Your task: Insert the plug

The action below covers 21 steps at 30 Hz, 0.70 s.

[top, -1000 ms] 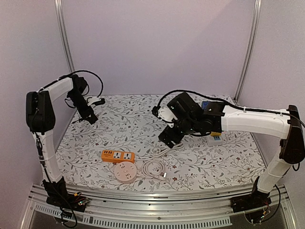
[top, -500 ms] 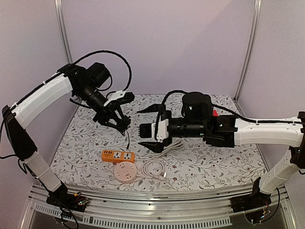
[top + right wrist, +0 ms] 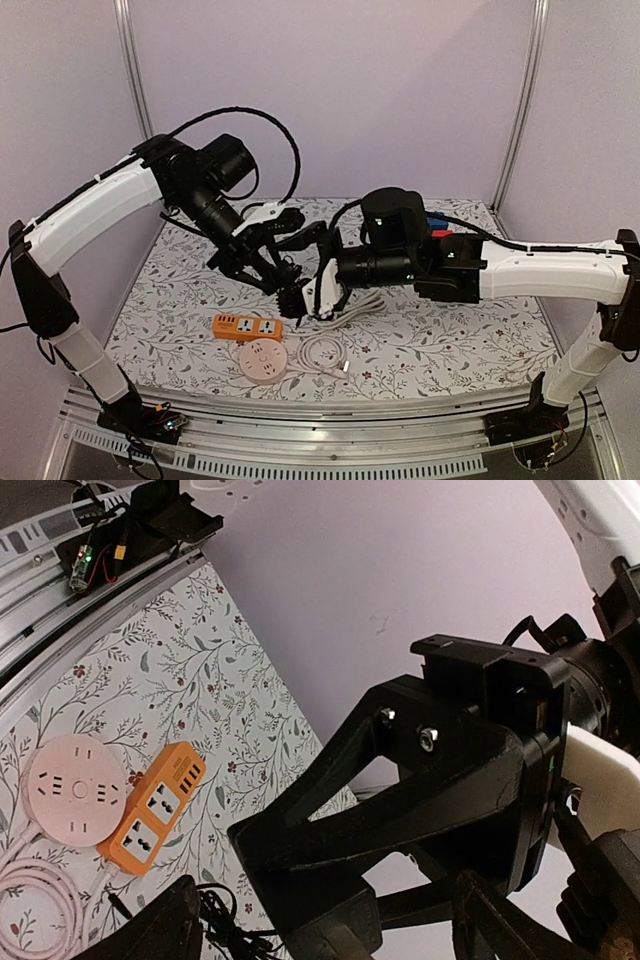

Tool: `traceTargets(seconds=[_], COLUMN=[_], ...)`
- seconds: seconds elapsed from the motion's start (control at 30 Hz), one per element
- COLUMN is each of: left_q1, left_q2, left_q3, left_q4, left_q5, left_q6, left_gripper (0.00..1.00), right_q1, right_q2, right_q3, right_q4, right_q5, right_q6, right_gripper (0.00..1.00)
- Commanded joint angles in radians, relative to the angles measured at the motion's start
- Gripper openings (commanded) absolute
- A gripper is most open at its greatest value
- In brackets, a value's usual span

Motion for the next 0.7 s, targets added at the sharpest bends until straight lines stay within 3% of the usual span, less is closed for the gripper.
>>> traceTargets(seconds=[0.0, 0.4, 0.5, 0.57, 0.63, 0.67], left_q1=[-0.036, -0.062, -0.065, -0.066, -0.066, -0.065], left_q2=[0.019, 0.044, 0.050, 0.049, 0.043, 0.036], left_q3=[0.024, 0.029, 0.026, 0.024, 0.021, 0.020], left_q4=[-0.349, -0.337, -0.335, -0.340, -0.344, -0.340], left_q5=[-0.032, -0.051, -0.056, -0.061, -0.067, -0.077], left_q6=[-0.021, -0.027, -0.030, -0.031, -0.028, -0.037], left_gripper=[0.00, 0.00, 0.00, 0.00, 0.00, 0.13], right_q1=[0.007, 0.031, 0.036, 0.036, 0.037, 0.036], right_q2=[0.024, 0.067, 0.081, 0.086, 0.080, 0.075], right_q3=[0.057, 0.138, 0.151, 0.158, 0.163, 0.166], right_q4=[-0.184, -0.291, -0.295, -0.296, -0.293, -0.288], right_q5=[0.056, 0.046, 0.058, 0.064, 0.078, 0.094], right_q6=[-0.126, -0.205, -0.191, -0.168, -0.115, -0.077], right_gripper=[0.80, 0.50, 0.30, 0.03, 0.00, 0.00])
